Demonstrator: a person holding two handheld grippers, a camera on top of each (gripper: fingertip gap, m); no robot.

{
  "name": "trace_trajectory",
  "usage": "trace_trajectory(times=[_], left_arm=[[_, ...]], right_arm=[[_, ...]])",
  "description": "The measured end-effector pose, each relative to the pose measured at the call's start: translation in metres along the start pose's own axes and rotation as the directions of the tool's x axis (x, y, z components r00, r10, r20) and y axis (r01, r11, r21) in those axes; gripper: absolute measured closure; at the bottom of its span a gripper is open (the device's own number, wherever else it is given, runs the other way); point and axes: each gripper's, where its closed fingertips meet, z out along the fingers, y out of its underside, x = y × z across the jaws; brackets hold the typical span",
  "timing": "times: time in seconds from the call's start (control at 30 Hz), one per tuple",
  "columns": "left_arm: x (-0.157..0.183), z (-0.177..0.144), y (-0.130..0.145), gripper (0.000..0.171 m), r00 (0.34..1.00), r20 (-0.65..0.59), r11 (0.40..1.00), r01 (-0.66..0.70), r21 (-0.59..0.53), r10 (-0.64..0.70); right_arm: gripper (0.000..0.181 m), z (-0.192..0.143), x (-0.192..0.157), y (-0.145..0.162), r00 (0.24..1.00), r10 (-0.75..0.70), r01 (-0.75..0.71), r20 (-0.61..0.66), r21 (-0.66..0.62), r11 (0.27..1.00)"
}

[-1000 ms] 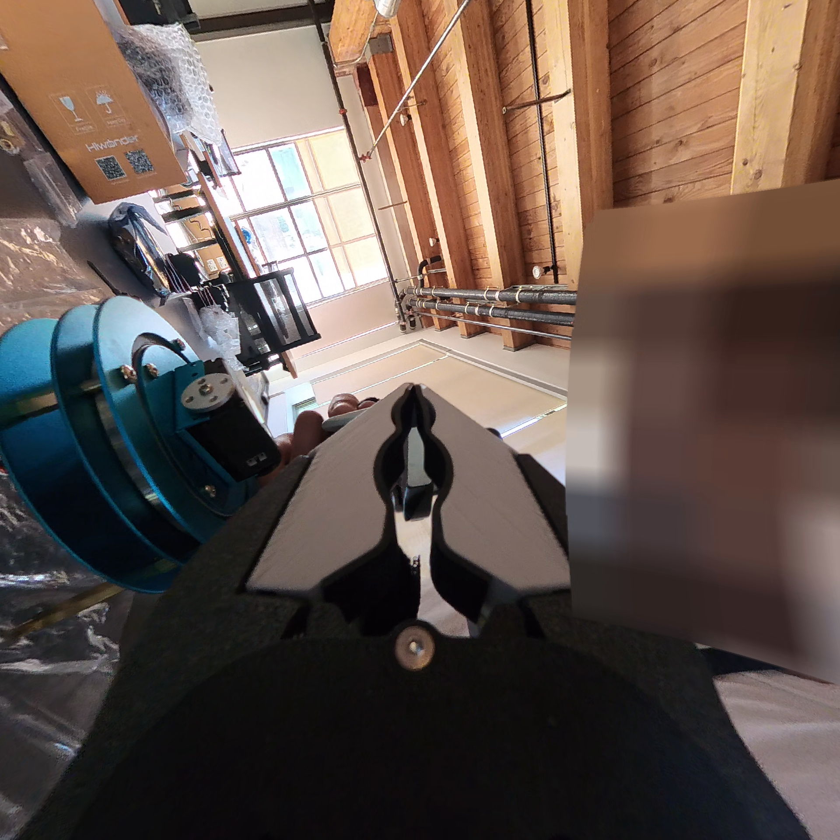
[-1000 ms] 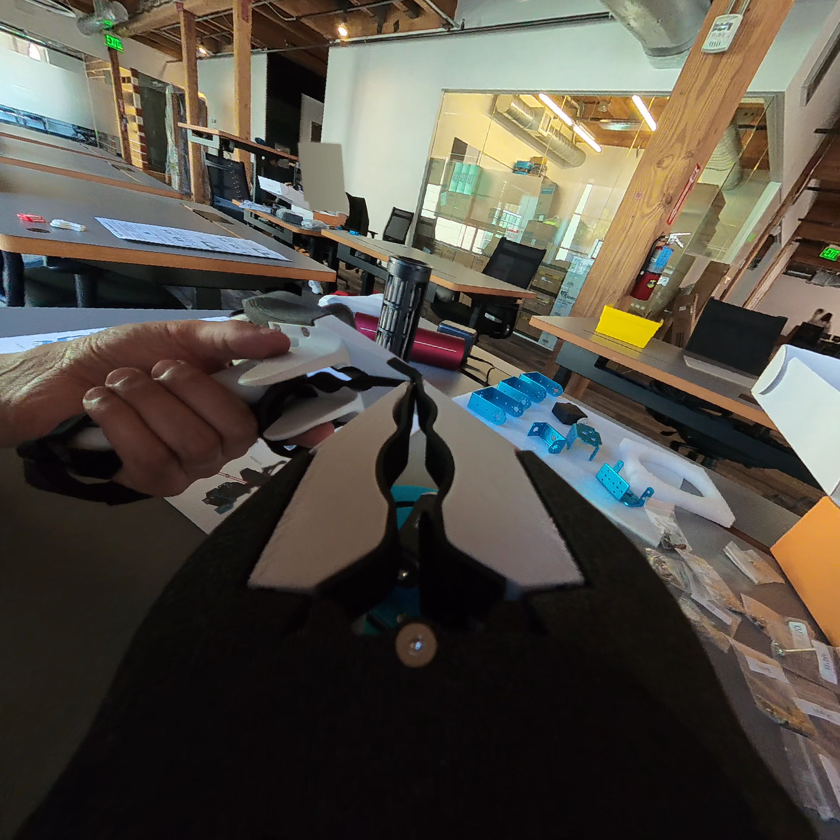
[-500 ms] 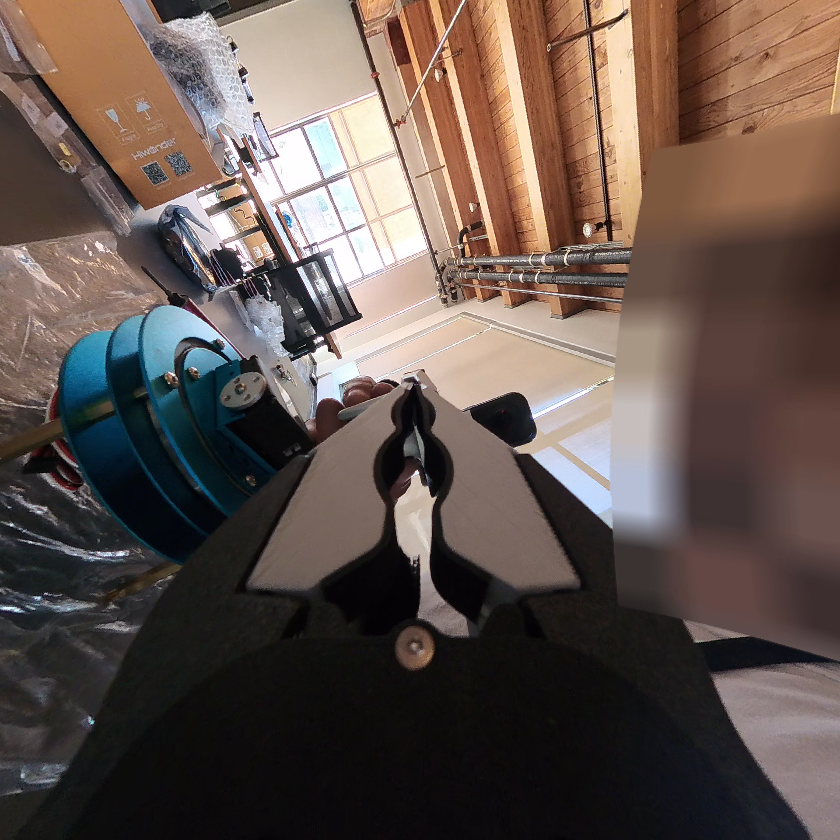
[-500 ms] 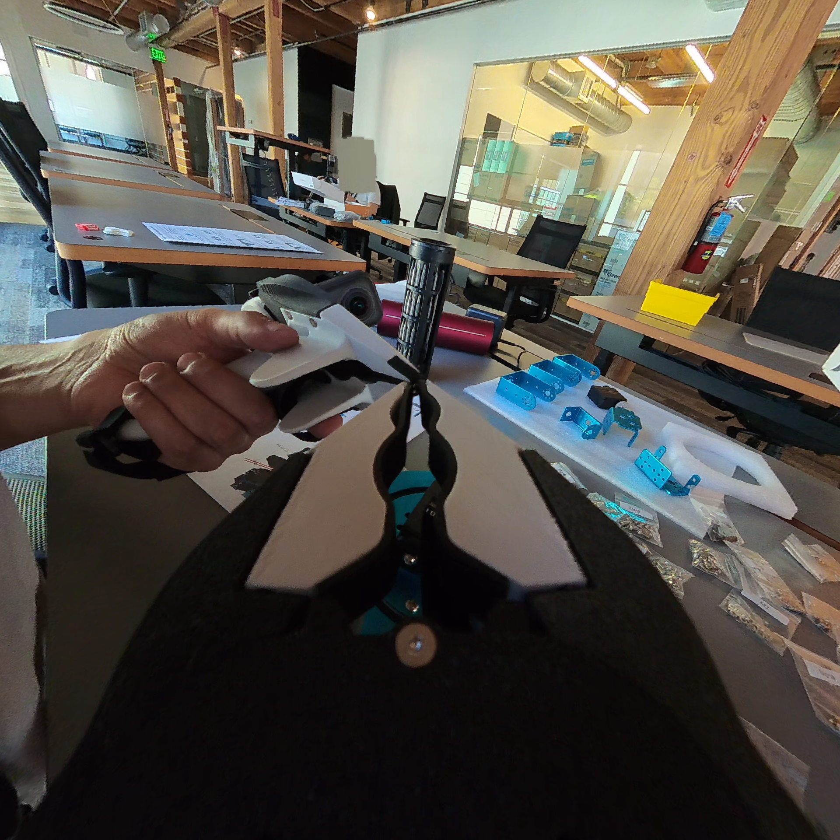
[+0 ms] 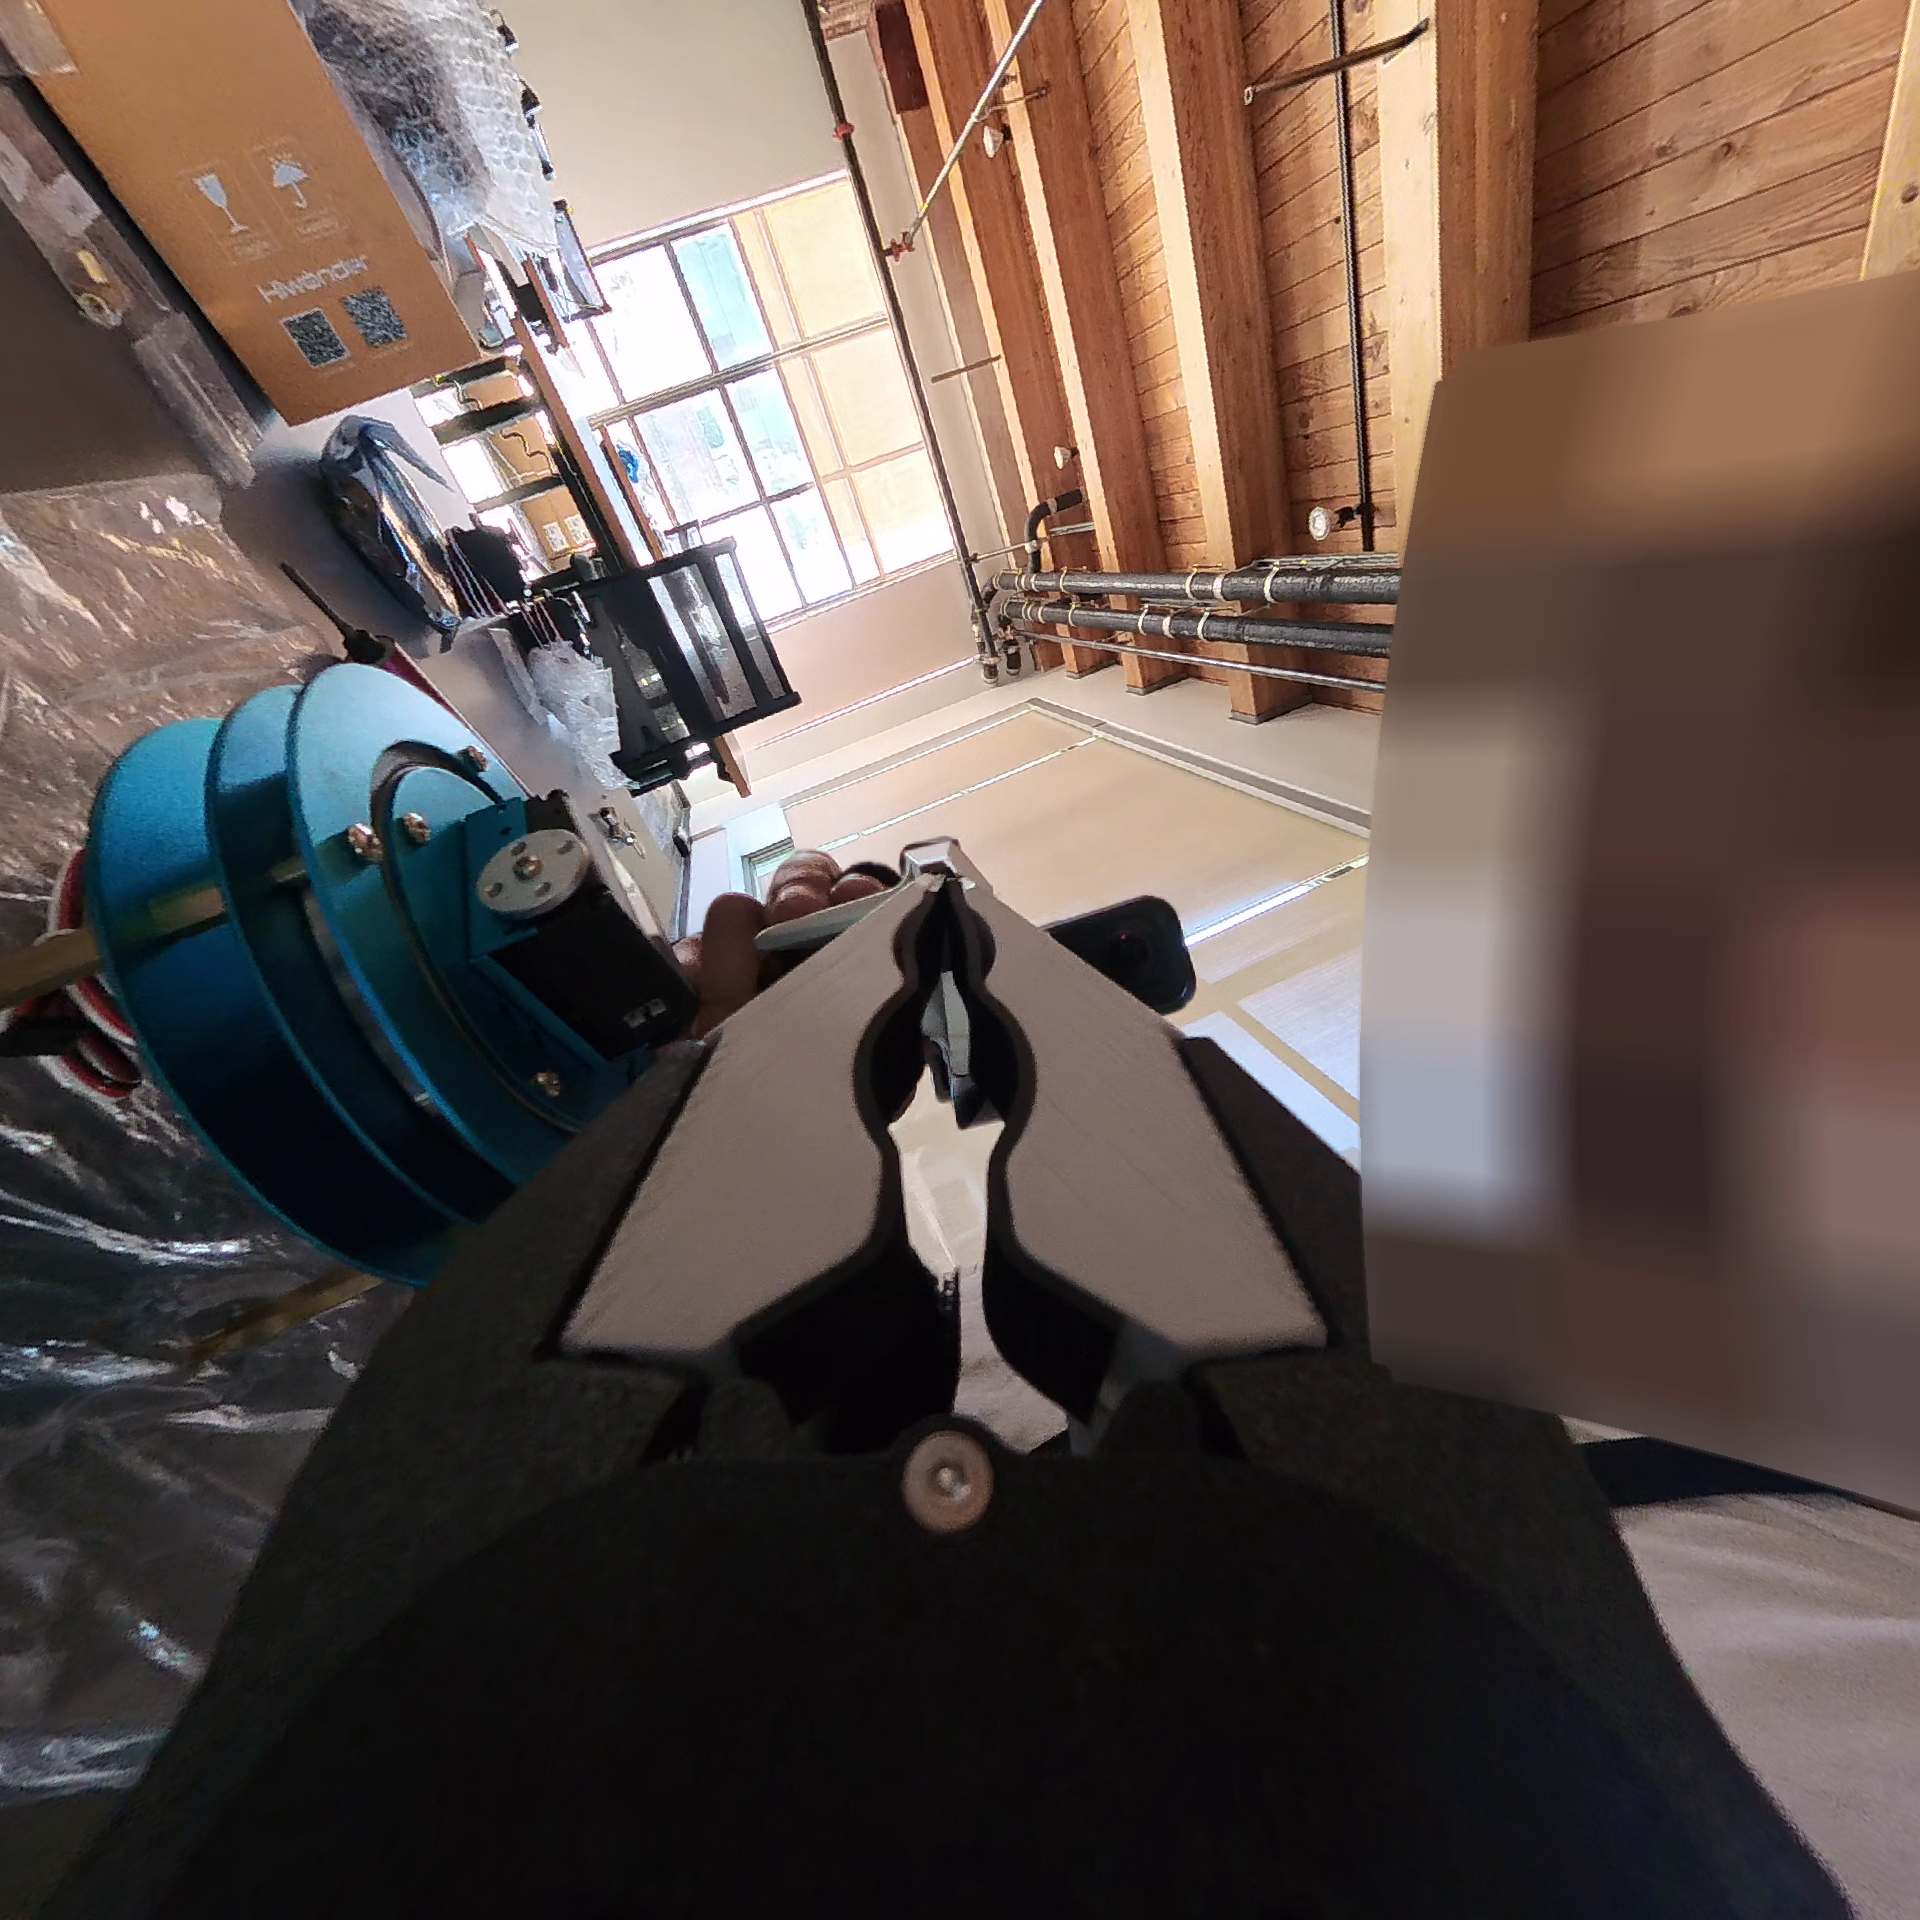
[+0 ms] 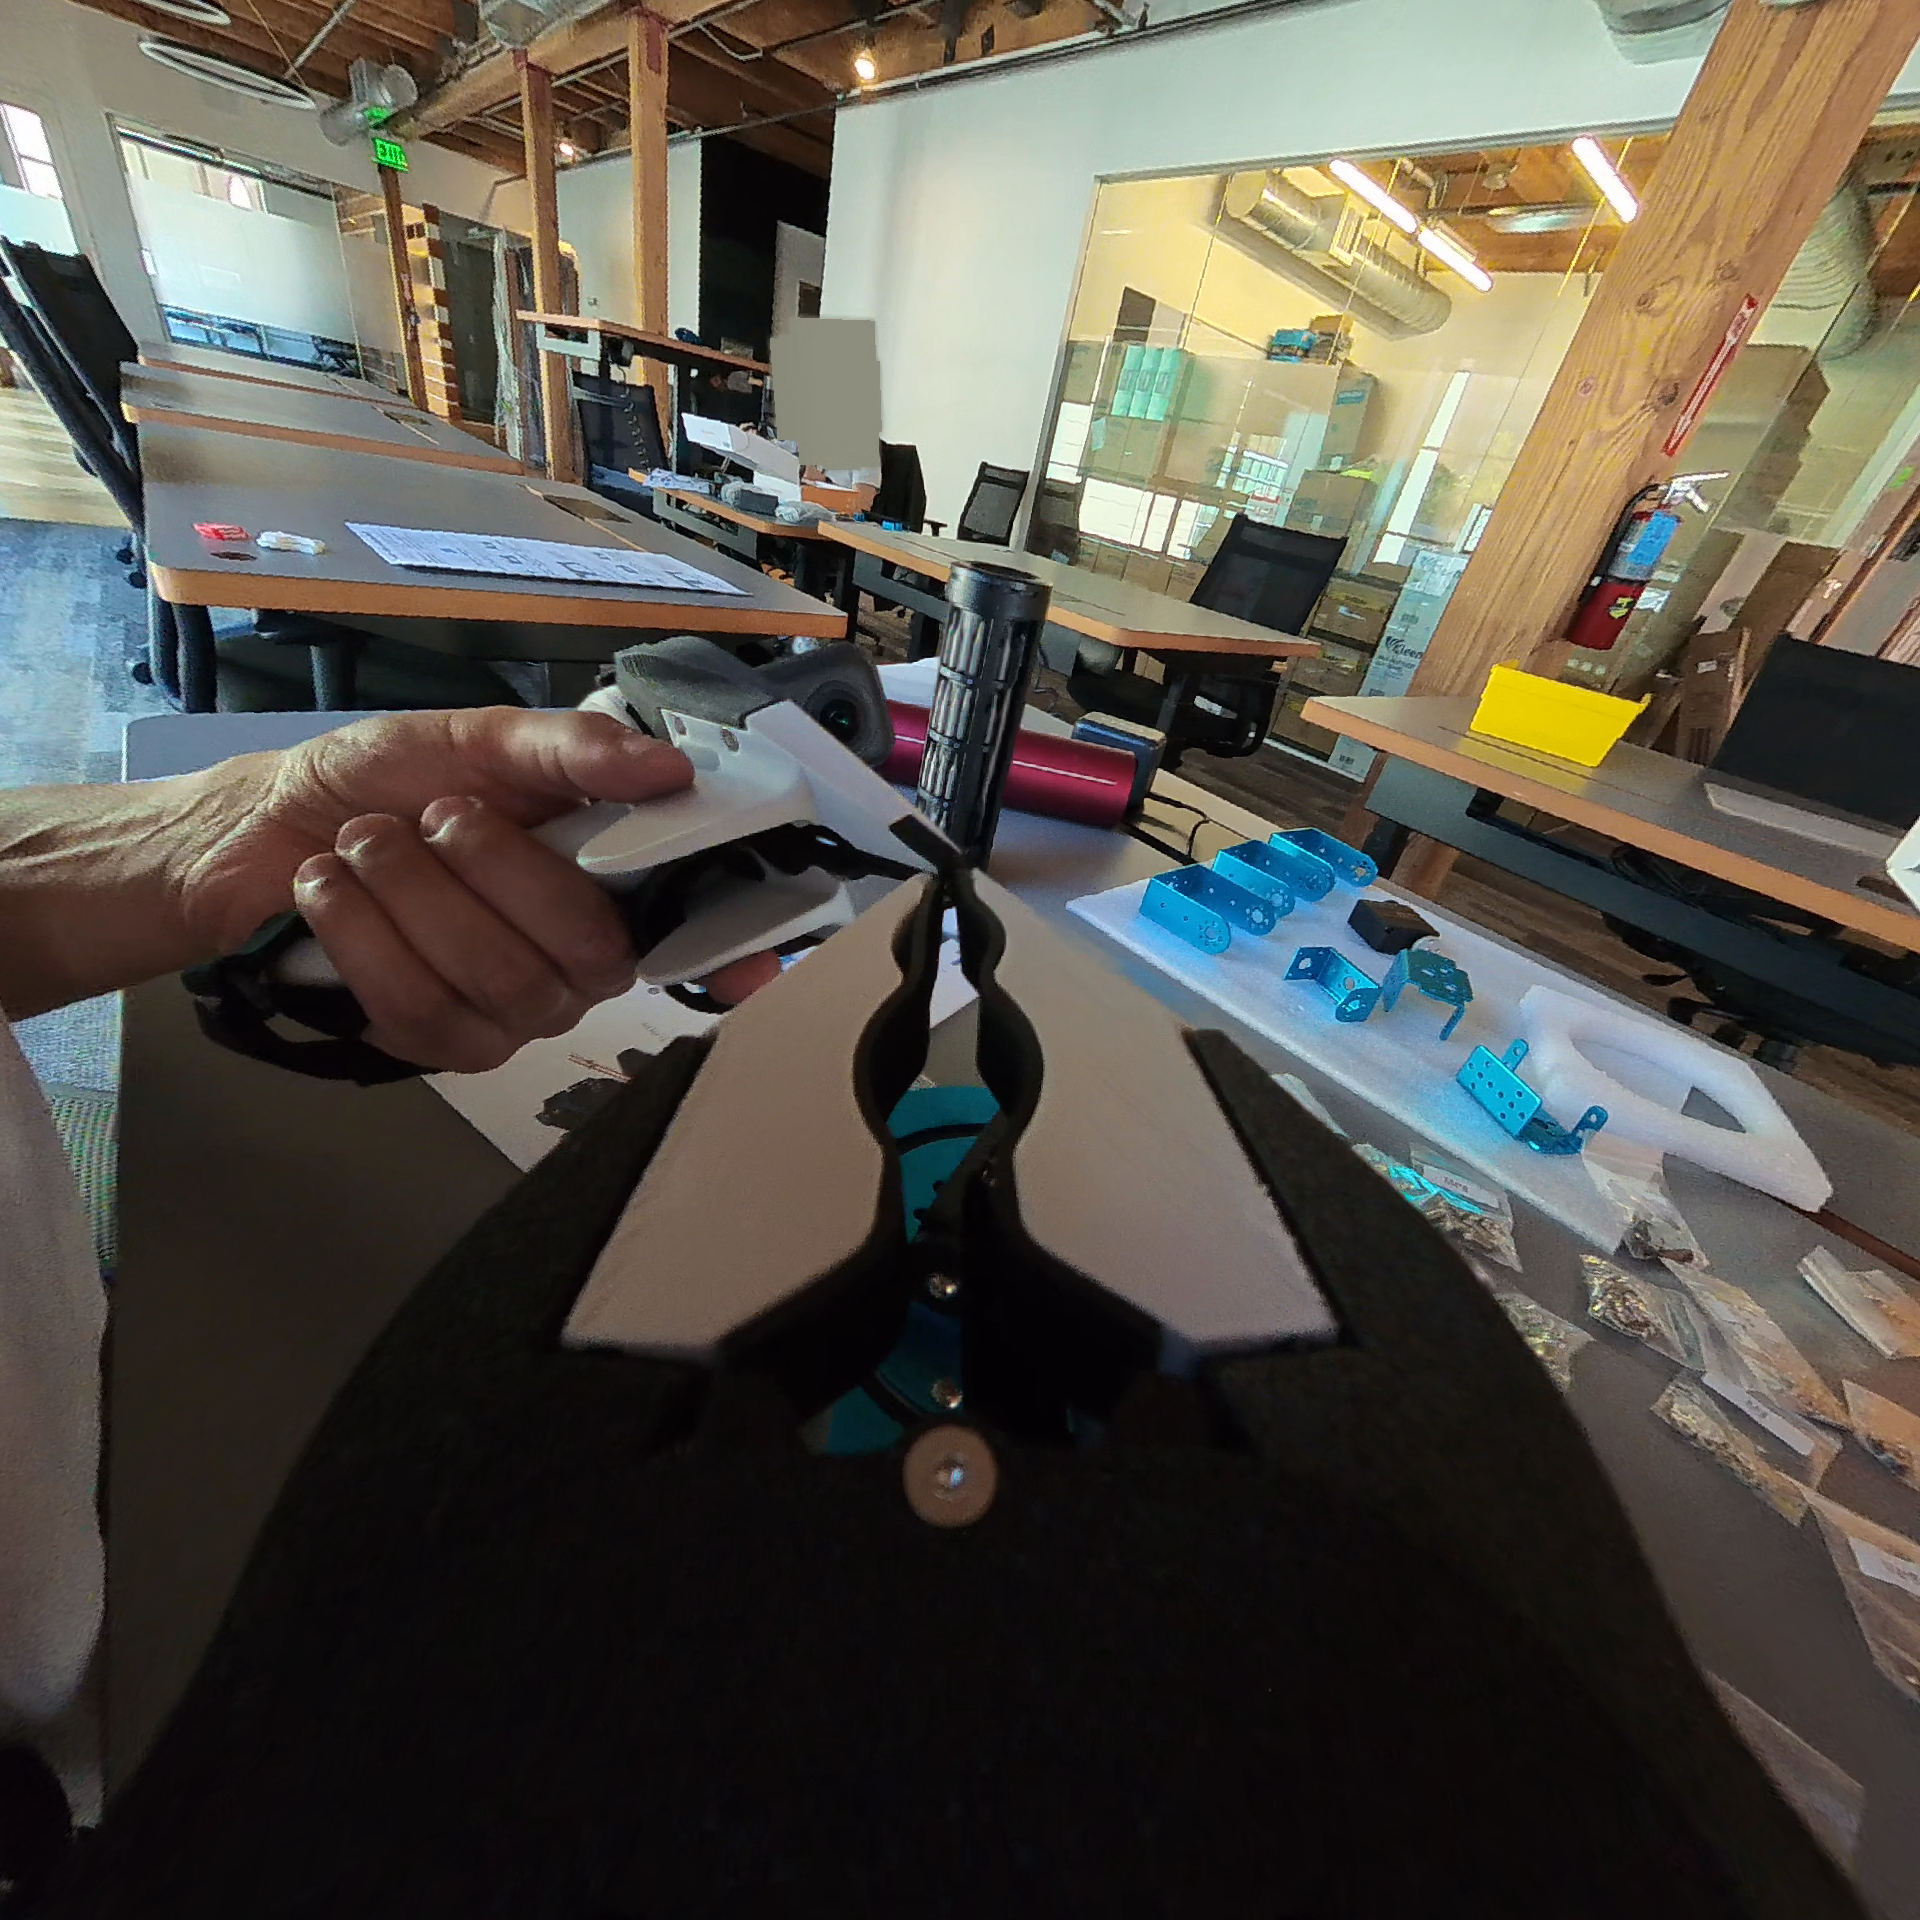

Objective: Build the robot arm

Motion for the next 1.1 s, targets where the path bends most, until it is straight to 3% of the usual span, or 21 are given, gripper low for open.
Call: trace_trajectory(times=[0.43, 0.83, 0.97, 1.1], left_arm=[[0.001, -0.009, -0.012, 0.161, 0.999, 0.003, 0.999, -0.04, 0.035, 0.04], [0.008, 0.001, 0.008, 0.167, 0.999, -0.049, 0.998, -0.017, -0.06, 0.014], [0.009, 0.001, 0.011, 0.169, 0.998, -0.059, 0.997, -0.017, -0.076, 0.013], [0.01, -0.001, 0.019, 0.169, 0.997, -0.057, 0.989, -0.062, -0.133, 0.055]], right_arm=[[0.181, -0.007, 0.004, -0.006, 1.0, 0.022, -0.021, -0.02, 0.057, 0.998], [0.181, -0.006, -0.003, -0.007, 1.0, -0.005, 0.005, 0.0, 0.068, 0.998], [0.181, -0.009, -0.006, -0.008, 0.999, 0.019, -0.023, 0.04, 0.088, 0.996], [0.181, -0.012, -0.014, -0.007, 0.981, 0.095, -0.11, 0.169, 0.084, 0.99]])
